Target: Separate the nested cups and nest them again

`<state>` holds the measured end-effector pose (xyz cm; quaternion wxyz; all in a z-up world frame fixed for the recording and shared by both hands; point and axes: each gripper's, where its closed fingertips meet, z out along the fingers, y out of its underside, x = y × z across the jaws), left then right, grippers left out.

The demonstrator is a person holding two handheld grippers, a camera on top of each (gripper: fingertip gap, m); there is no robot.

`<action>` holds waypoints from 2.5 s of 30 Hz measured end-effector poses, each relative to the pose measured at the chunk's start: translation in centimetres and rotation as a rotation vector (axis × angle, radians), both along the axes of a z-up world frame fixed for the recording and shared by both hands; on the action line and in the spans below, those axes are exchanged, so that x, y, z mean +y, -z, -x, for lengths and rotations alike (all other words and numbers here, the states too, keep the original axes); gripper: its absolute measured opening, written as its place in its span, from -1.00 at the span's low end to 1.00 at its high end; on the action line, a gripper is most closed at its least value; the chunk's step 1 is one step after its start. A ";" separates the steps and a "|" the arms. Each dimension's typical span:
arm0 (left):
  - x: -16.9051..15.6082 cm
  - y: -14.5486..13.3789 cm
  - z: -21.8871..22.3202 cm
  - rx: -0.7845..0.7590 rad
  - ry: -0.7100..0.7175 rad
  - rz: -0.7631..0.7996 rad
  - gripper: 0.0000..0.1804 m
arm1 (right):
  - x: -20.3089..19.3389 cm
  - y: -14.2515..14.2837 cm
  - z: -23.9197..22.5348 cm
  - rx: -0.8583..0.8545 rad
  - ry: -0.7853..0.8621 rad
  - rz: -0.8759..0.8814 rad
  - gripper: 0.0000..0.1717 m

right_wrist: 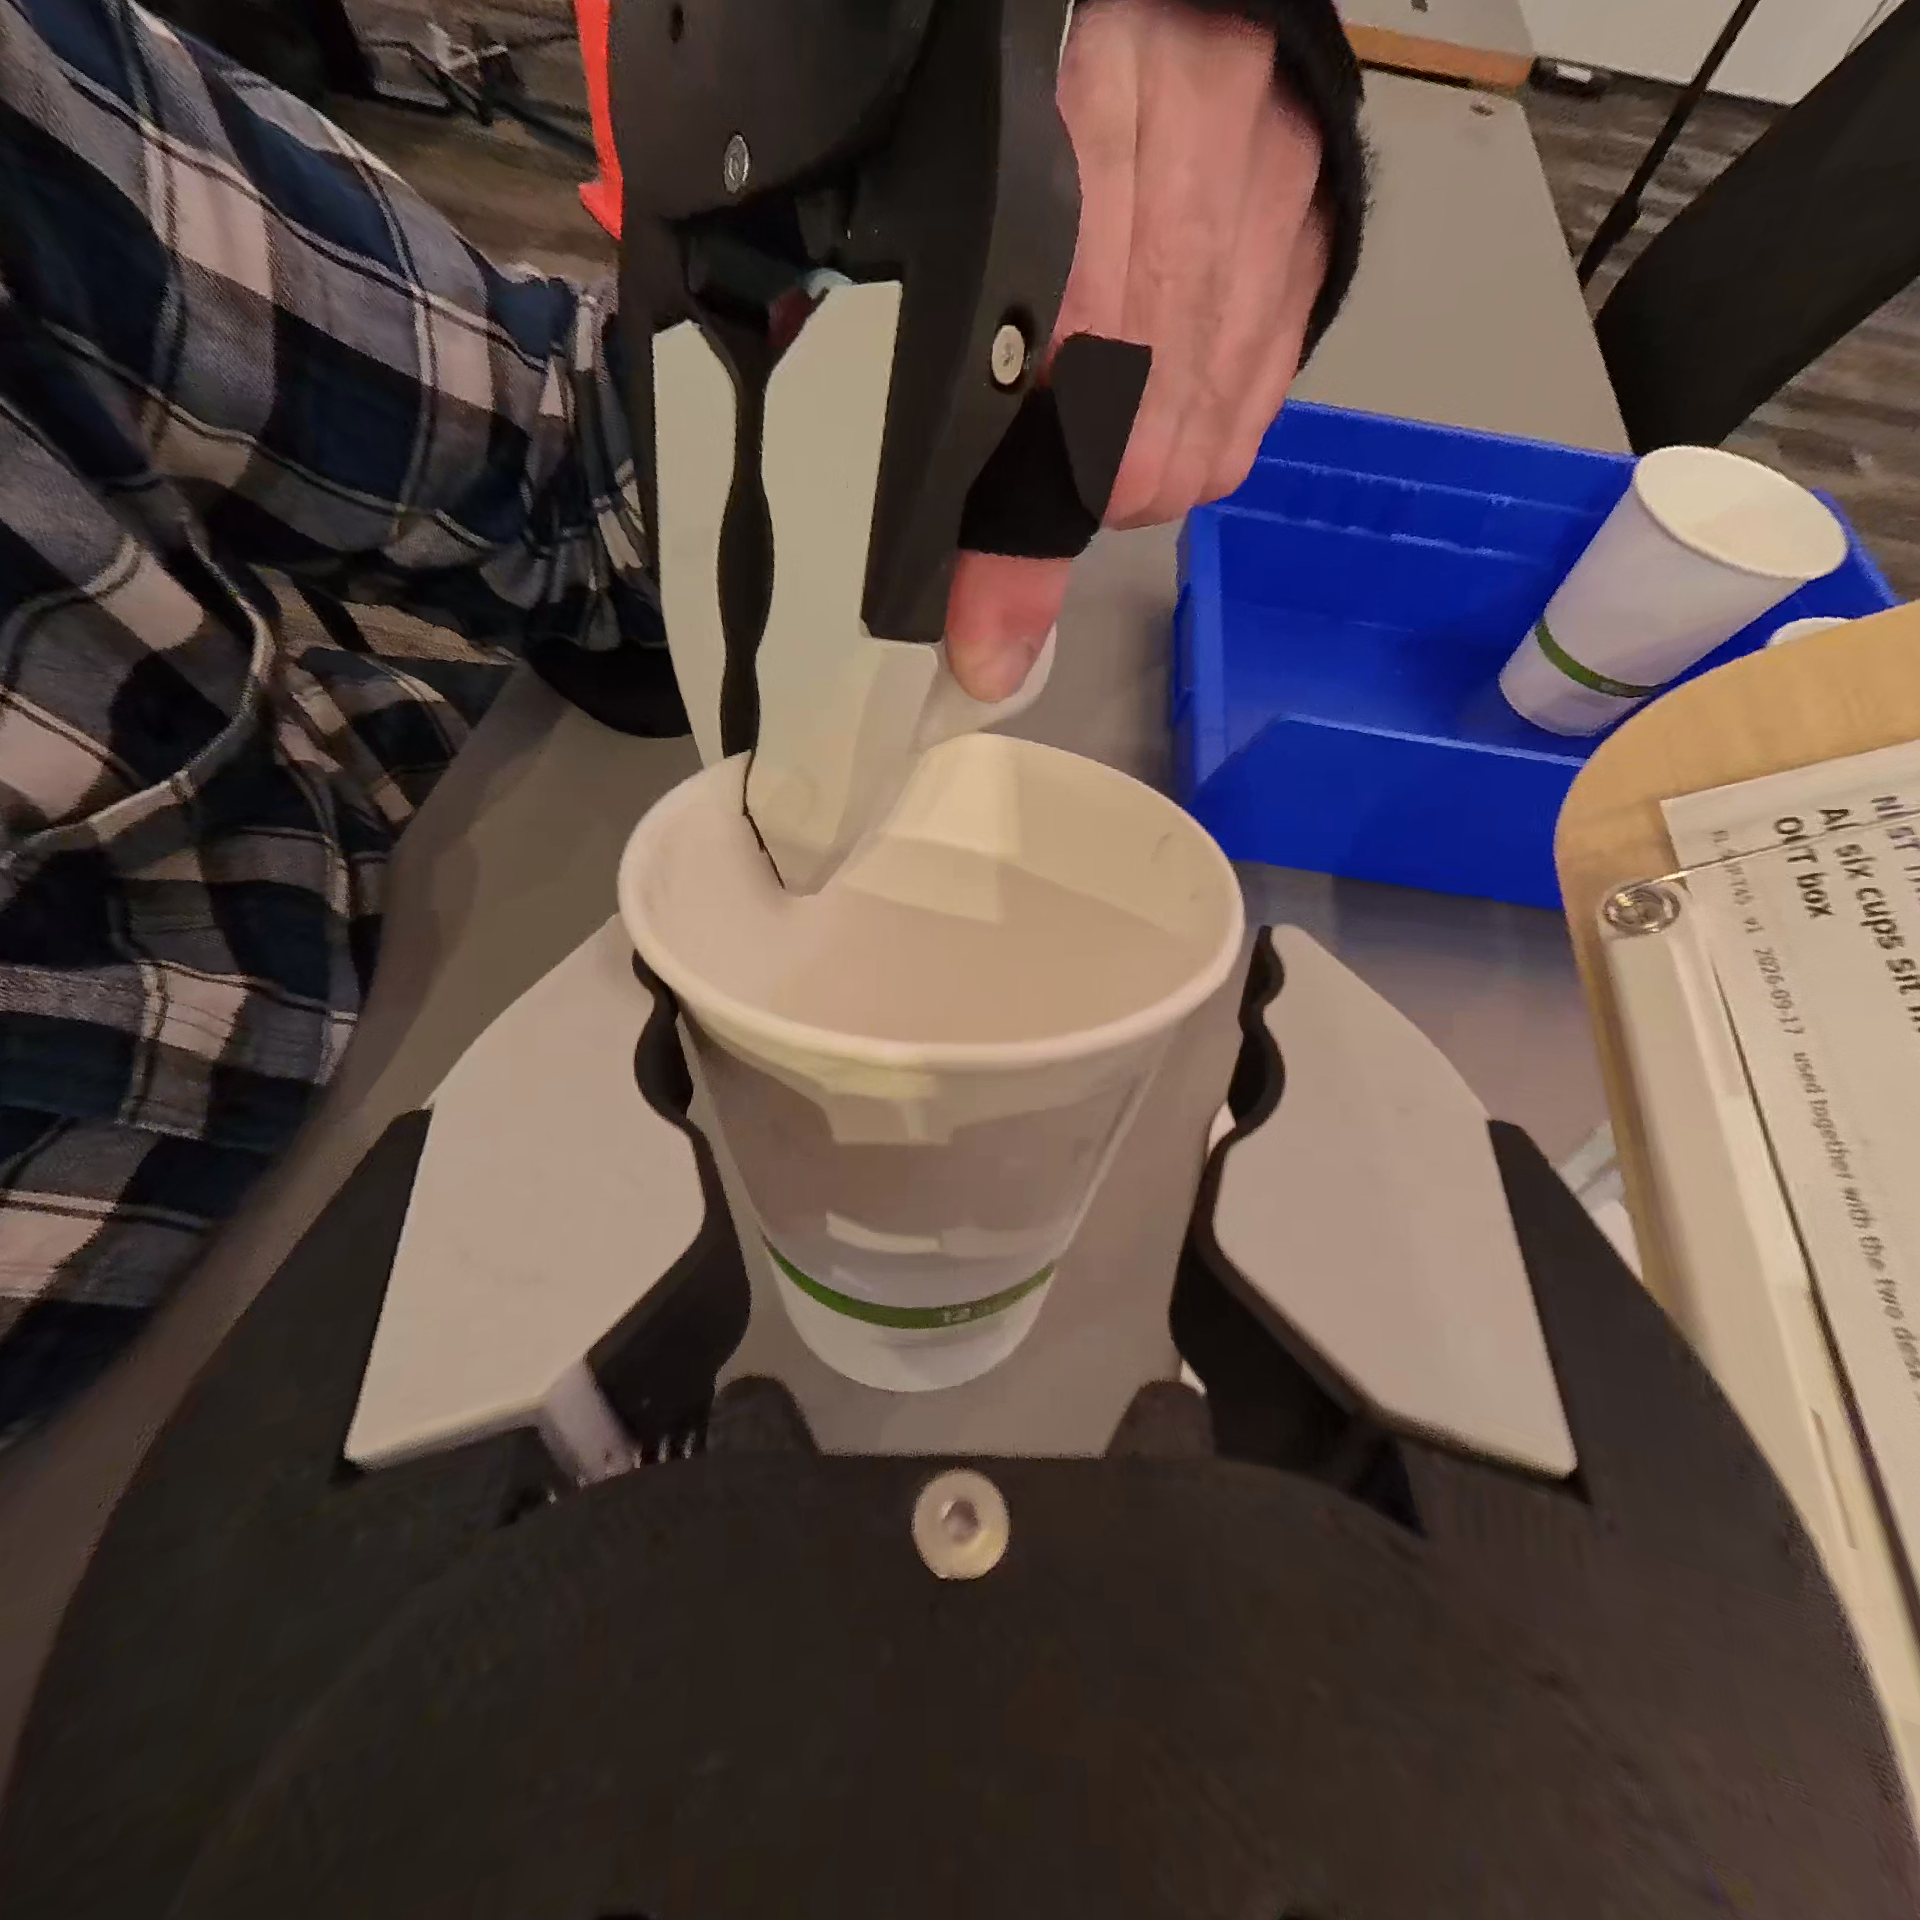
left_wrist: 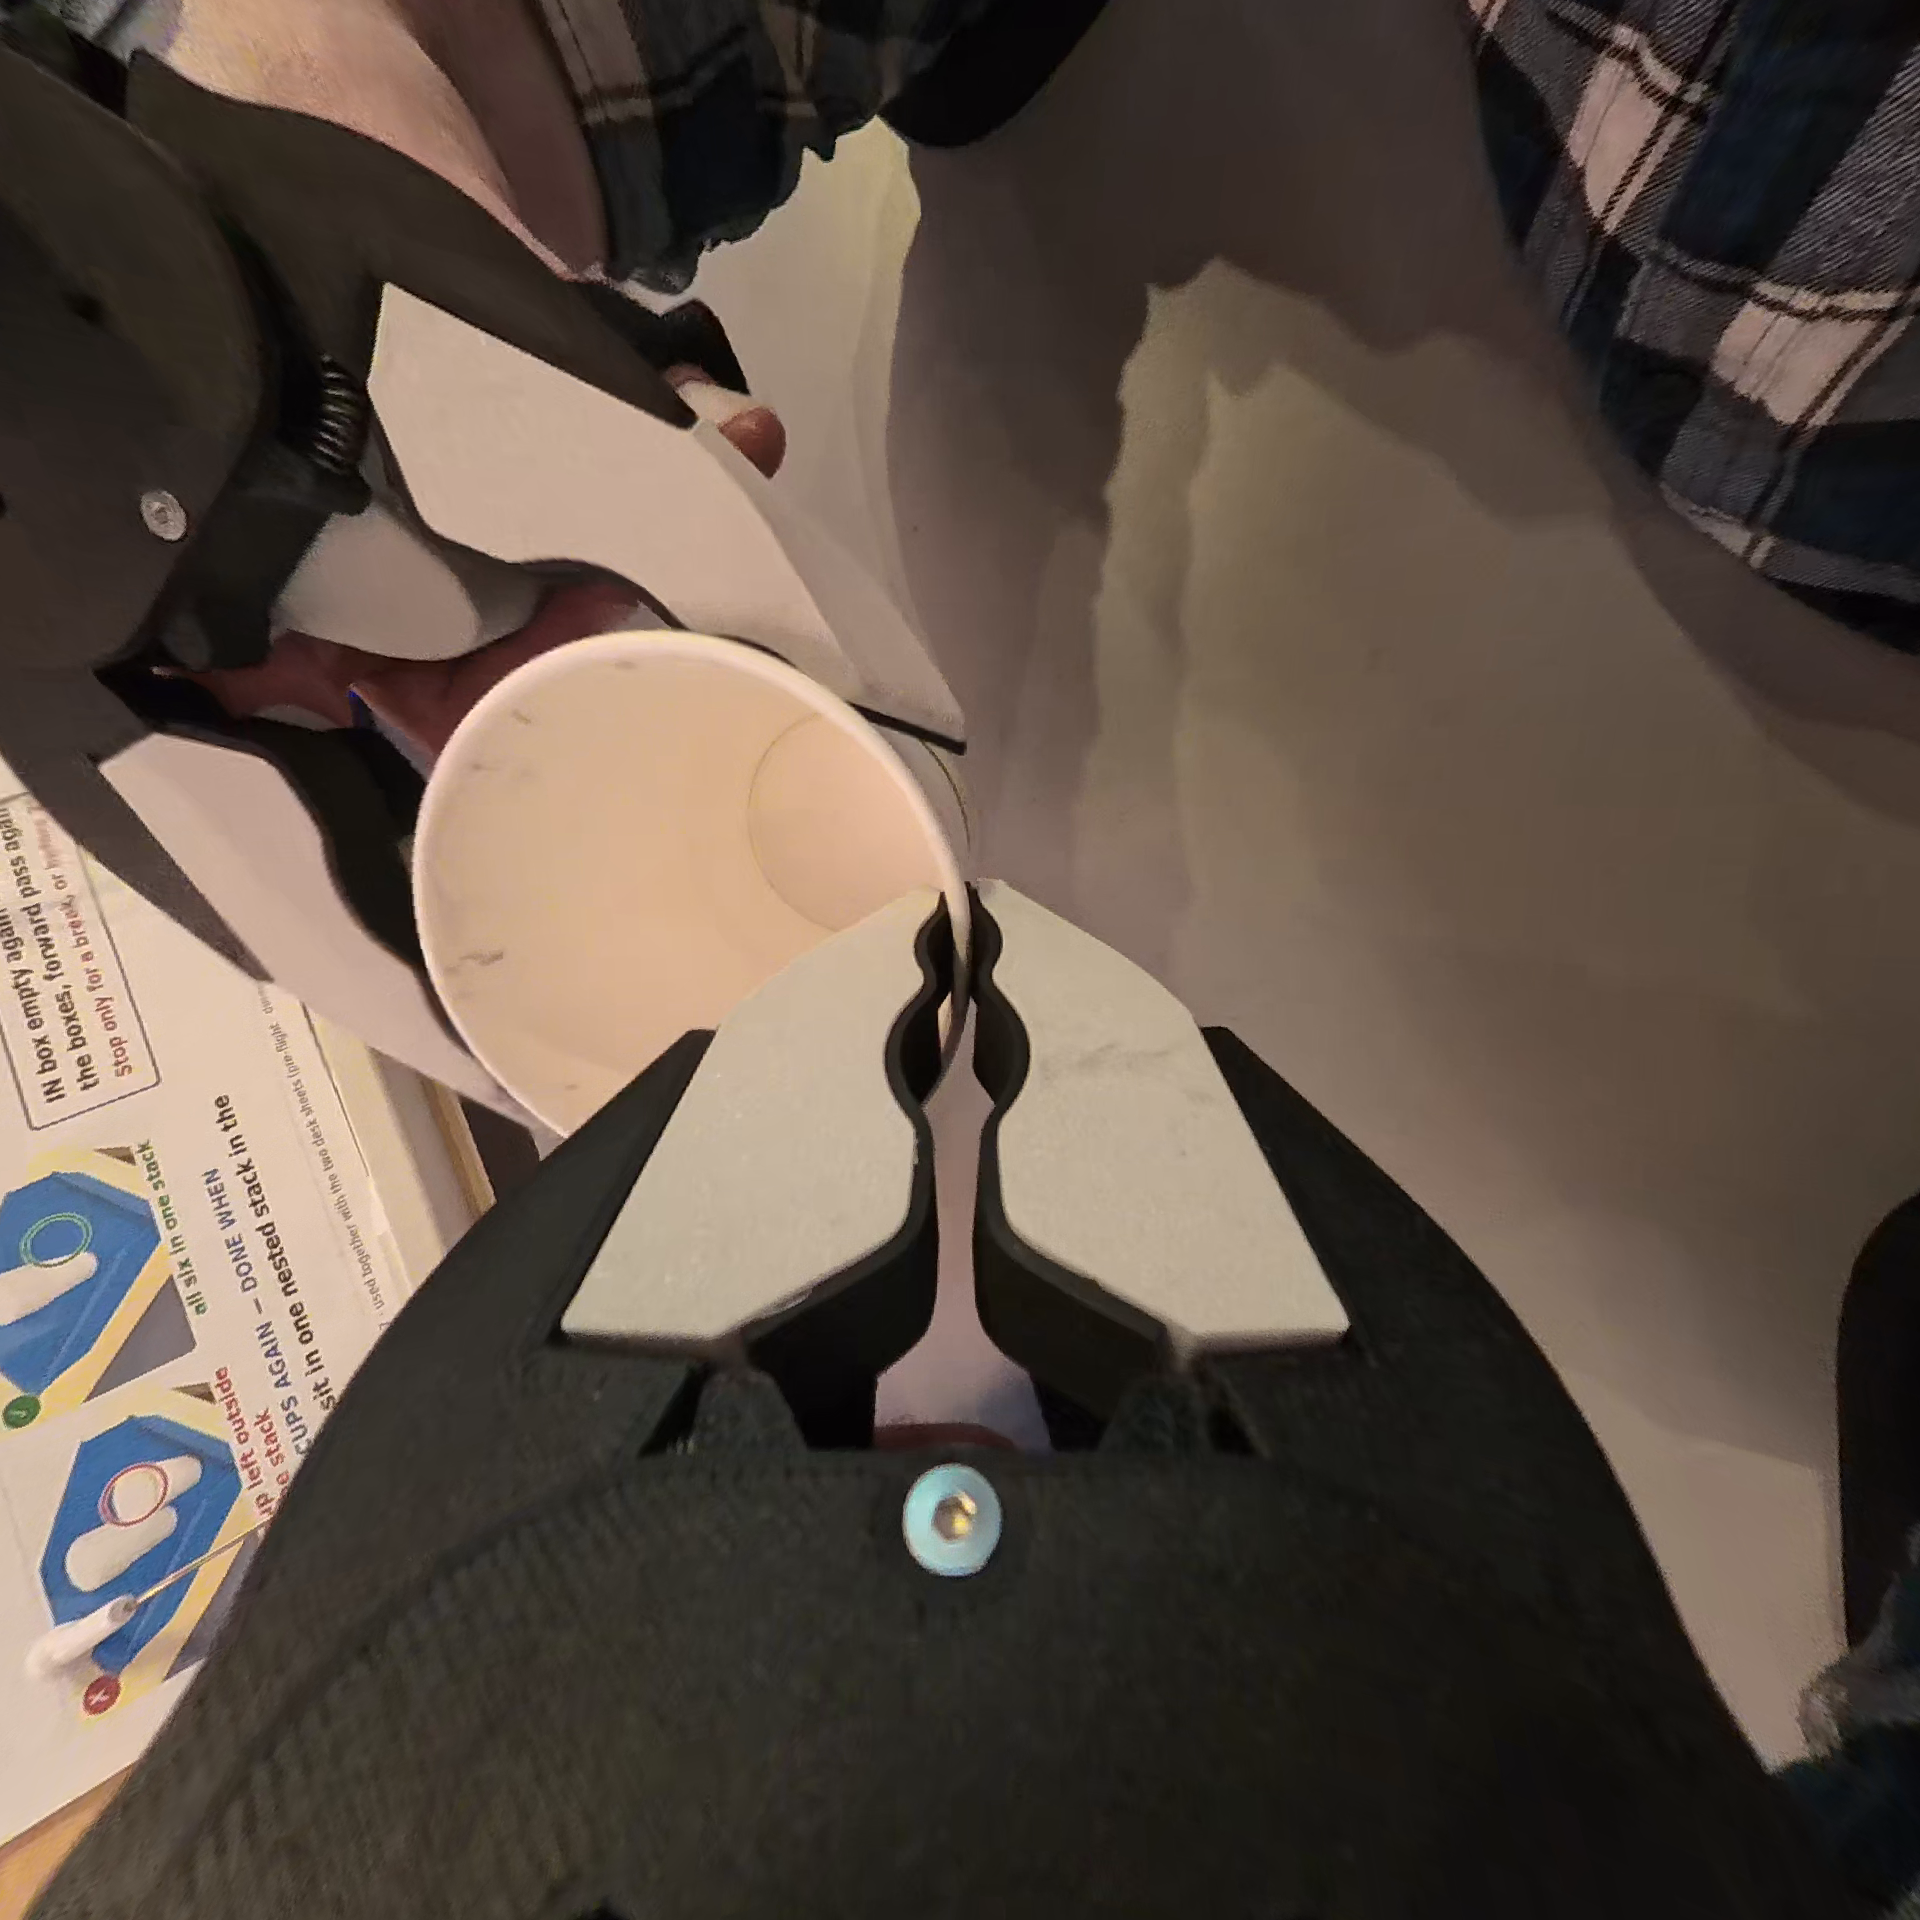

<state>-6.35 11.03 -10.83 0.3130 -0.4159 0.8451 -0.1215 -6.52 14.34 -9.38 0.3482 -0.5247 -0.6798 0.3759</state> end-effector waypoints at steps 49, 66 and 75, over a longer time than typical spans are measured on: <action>6.3 -6.9 3.9 -0.257 -0.348 -0.274 -0.27 | 23.4 -4.3 -43.8 0.498 1.259 -0.218 0.06; 6.5 -6.6 4.1 -0.241 -0.352 -0.273 -0.28 | 23.8 -1.6 -43.5 0.435 1.252 -0.168 0.09; 6.4 -6.7 4.3 -0.237 -0.353 -0.268 -0.29 | 23.4 -3.0 -43.8 0.492 1.257 -0.203 0.37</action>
